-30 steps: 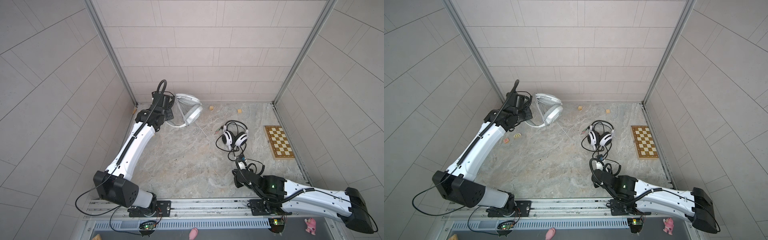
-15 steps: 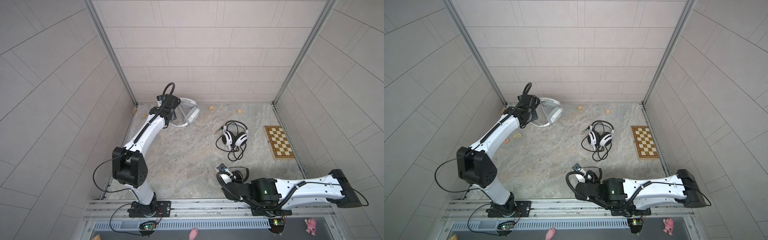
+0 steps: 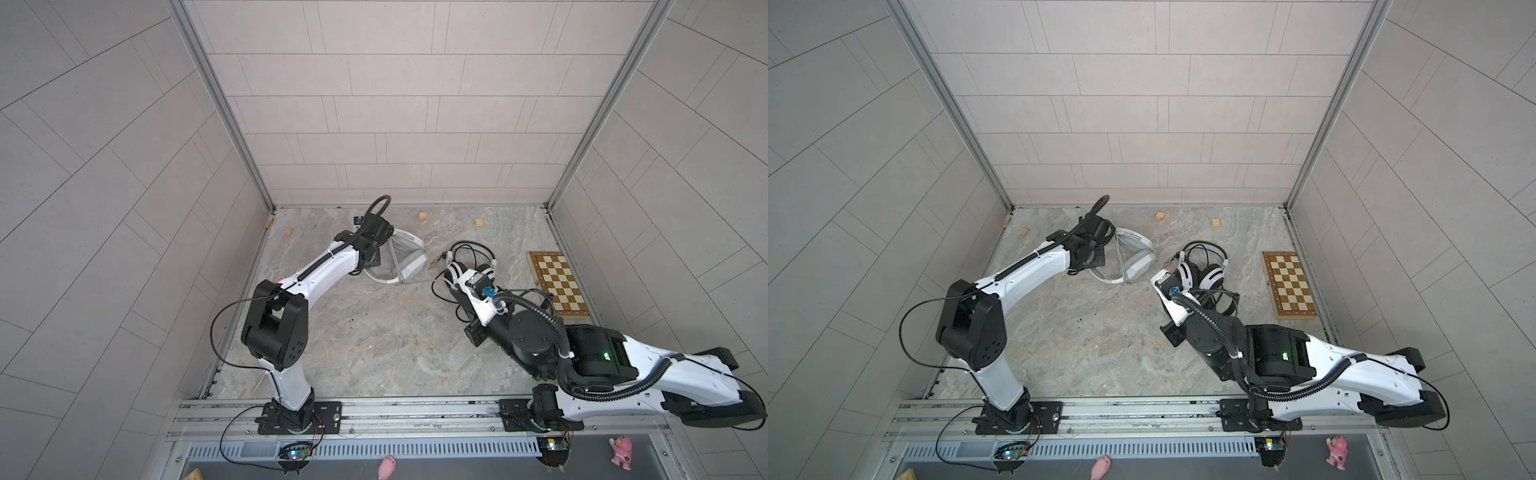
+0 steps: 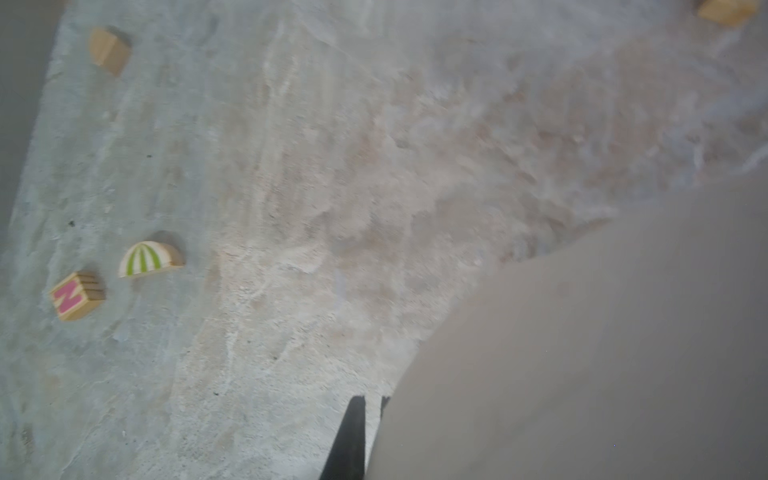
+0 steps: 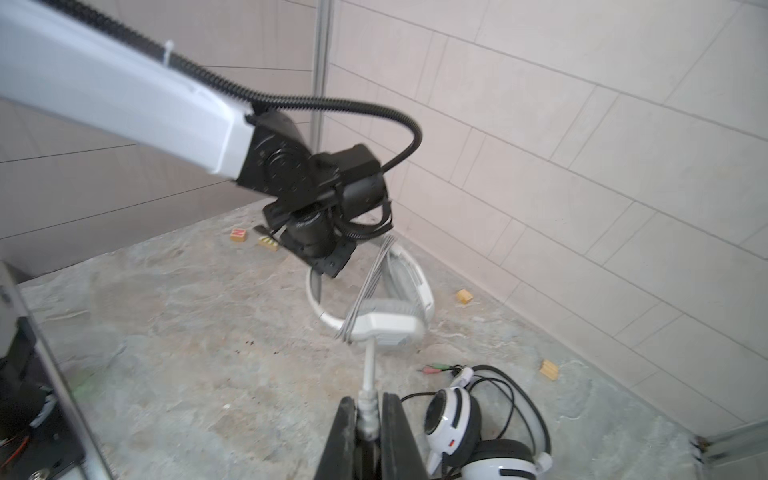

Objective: Wrap the headphones

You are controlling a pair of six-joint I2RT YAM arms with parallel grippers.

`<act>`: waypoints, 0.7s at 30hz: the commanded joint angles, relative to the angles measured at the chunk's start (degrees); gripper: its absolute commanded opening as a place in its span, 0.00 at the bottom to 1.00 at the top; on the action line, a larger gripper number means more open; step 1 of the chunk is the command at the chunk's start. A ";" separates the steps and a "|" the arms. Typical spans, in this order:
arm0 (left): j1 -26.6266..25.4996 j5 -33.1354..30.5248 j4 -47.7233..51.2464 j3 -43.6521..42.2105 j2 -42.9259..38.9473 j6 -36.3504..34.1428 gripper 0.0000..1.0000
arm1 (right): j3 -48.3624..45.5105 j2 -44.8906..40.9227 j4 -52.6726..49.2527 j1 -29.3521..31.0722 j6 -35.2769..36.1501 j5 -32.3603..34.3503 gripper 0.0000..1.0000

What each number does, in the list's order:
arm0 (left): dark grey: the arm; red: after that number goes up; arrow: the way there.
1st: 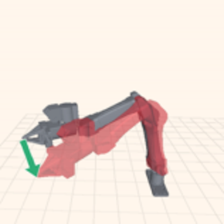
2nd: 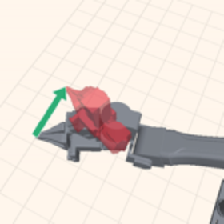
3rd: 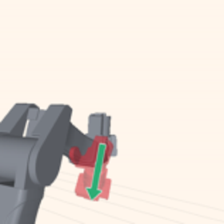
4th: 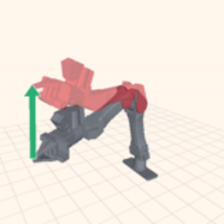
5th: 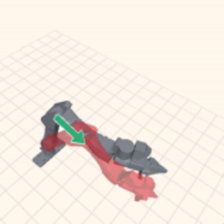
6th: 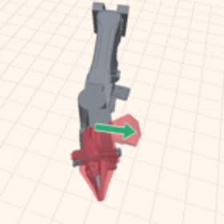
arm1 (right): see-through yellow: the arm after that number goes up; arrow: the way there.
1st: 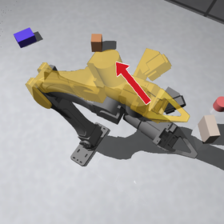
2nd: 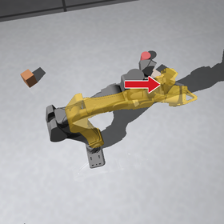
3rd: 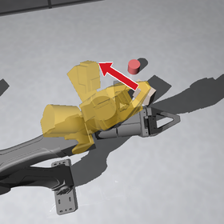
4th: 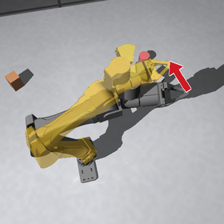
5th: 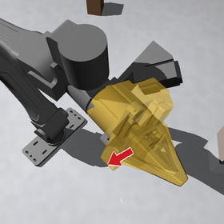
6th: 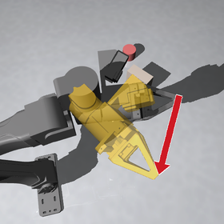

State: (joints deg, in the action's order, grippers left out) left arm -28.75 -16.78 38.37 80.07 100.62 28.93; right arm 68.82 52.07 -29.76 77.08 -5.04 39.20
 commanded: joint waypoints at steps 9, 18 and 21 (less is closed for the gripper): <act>-19.01 5.98 -11.99 -11.22 -11.77 -8.81 0.00 | 9.84 3.60 1.46 -26.74 8.51 -20.42 0.01; -23.02 19.50 -16.69 -16.54 -22.92 -12.25 0.00 | 5.12 9.59 2.83 -46.09 0.13 -39.64 0.01; -22.92 28.10 -21.02 -19.43 -26.94 -13.35 0.00 | 1.86 10.28 3.66 -49.01 -2.09 -45.69 0.01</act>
State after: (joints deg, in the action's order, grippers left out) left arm -51.00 0.54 22.92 62.39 77.54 18.13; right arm 72.25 62.41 -29.80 30.04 -3.86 0.10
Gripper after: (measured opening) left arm 0.115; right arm 0.093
